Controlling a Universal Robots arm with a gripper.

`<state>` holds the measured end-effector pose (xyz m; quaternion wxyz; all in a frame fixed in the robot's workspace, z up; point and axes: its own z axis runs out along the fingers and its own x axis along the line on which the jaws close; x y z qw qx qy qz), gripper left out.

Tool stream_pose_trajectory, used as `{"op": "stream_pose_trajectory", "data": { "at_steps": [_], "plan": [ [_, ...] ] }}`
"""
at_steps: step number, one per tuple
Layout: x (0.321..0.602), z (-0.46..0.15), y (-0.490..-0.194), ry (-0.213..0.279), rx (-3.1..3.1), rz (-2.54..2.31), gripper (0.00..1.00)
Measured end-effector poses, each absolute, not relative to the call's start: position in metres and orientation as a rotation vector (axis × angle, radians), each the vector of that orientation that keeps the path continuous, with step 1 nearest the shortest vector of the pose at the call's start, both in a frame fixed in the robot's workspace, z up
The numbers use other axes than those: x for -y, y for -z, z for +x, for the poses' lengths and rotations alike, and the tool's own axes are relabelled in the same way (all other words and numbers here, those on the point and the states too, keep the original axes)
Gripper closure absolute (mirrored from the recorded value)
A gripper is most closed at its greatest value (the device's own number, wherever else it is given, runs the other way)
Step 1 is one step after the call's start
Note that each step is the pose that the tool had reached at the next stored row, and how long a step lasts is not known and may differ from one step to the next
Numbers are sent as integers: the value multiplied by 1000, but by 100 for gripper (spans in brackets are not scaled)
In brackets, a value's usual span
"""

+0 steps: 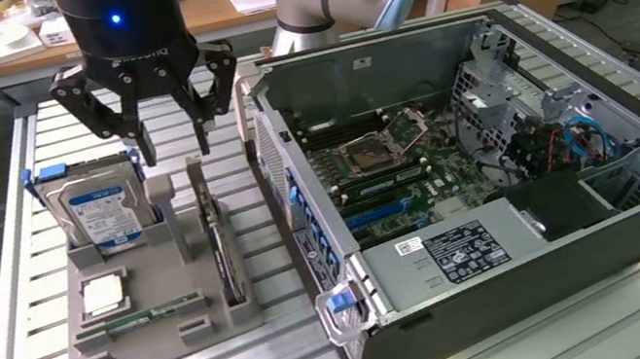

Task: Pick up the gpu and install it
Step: 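Pick up the gpu and move the gpu toward the slot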

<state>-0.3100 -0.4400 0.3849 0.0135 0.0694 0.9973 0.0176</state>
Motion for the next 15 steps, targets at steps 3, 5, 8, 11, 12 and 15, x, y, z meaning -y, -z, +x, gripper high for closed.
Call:
{"op": "stream_pose_trajectory", "data": {
  "at_steps": [3,5,8,11,12,15],
  "plan": [
    [440,-310,-383,-55,-3107,216,45],
    [440,-310,-382,-55,-3107,216,45],
    [440,-310,-378,-55,-3107,216,45],
    [440,-310,-375,-55,-3107,216,45],
    [440,-310,-374,-55,-3107,216,45],
    [440,-310,-371,-55,-3107,216,45]
  ]
}}
